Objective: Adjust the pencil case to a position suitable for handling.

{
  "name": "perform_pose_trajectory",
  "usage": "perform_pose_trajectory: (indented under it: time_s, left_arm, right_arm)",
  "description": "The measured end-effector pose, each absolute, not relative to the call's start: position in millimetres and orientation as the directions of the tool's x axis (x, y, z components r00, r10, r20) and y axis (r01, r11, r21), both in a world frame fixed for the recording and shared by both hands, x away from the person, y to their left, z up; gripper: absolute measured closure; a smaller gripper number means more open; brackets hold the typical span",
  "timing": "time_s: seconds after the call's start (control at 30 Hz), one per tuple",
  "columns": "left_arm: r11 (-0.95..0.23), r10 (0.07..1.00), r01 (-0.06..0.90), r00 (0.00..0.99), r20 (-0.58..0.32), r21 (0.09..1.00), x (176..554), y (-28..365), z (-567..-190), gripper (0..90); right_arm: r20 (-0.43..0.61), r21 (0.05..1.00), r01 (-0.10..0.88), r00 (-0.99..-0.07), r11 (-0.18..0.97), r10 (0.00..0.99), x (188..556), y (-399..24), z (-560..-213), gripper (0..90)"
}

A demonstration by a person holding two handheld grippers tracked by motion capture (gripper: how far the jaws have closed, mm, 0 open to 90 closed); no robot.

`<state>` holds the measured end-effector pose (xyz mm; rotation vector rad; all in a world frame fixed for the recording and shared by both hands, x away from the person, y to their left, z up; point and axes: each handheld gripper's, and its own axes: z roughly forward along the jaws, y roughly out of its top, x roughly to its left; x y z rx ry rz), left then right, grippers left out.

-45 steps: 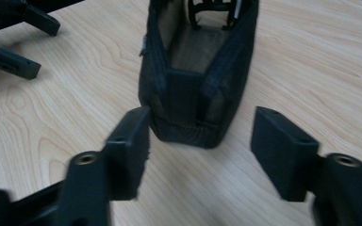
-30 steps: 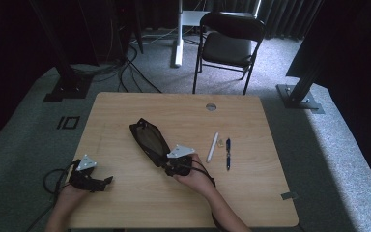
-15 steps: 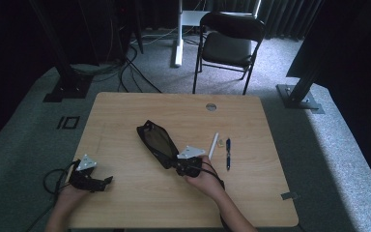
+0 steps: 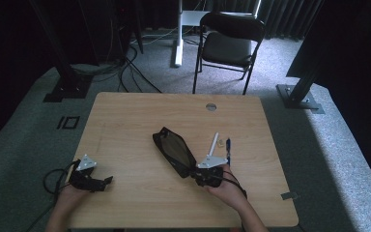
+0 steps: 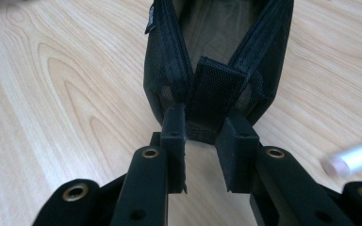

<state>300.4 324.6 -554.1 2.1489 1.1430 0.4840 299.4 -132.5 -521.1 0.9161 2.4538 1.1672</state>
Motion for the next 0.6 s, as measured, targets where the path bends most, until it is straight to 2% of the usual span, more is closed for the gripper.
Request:
perform_pose_trajectory:
  time_s: [0.6]
  left_arm:
    - [-0.411,0.833,0.594,0.552,0.02,0.692,300.4,324.6,-554.1,1.6]
  right_arm:
    - [0.003,0.74,0.424,-0.779,0.522,0.627,261.6,-176.4,-519.3,73.5]
